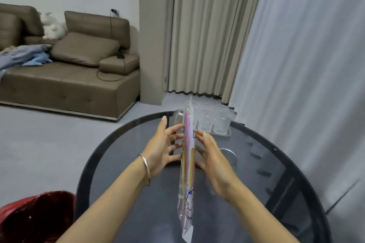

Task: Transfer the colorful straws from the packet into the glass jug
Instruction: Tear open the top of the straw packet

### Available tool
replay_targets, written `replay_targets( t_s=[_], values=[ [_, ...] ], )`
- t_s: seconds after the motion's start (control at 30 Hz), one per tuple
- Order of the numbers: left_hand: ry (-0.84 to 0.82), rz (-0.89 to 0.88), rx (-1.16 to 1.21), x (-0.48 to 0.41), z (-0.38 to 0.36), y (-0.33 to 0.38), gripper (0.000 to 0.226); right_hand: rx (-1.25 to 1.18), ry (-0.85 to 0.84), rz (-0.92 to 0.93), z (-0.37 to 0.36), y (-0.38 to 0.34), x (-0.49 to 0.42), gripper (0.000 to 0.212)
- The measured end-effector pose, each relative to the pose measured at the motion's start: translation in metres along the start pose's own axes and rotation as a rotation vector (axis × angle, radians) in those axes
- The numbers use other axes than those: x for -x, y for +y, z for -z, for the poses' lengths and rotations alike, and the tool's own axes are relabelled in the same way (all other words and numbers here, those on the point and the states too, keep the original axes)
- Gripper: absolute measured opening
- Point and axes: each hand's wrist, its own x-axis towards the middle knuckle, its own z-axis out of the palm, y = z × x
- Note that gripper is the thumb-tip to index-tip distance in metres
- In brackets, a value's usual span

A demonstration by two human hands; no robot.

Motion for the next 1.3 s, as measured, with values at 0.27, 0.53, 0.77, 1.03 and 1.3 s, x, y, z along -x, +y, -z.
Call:
replay_targets(
  t_s=[0.27, 0.53, 0.77, 1.03, 1.3],
  values=[
    [-0.040, -0.102, -0.120, 0.047, -0.033, -0.003, 0.065, -0.068, 0.051, 0.091, 0.006, -0.017, 0.056, 0.048],
    [0.031, -0.239, -0.131, 0.080, -0.035, -0.015, 0.047, -0.100, 0.090, 0.179, -0.006, -0.031, 0.084, 0.034],
    [-0.035, -0.290, -0.269, 0.088, -0.037, 0.016, 0.054, -0.060, 0.073, 0.165, -0.013, -0.055, 0.093, 0.043],
    [-0.089, -0.382, -0.349, 0.111, -0.042, 0.018, 0.057, -0.076, 0.014, 0.192, -0.020, -0.068, 0.107, 0.035],
    [-0.097, -0.324, -0.322, 0.122, -0.038, 0.016, 0.028, -0.094, -0.008, 0.147, -0.028, -0.073, 0.123, 0.038]
  ],
)
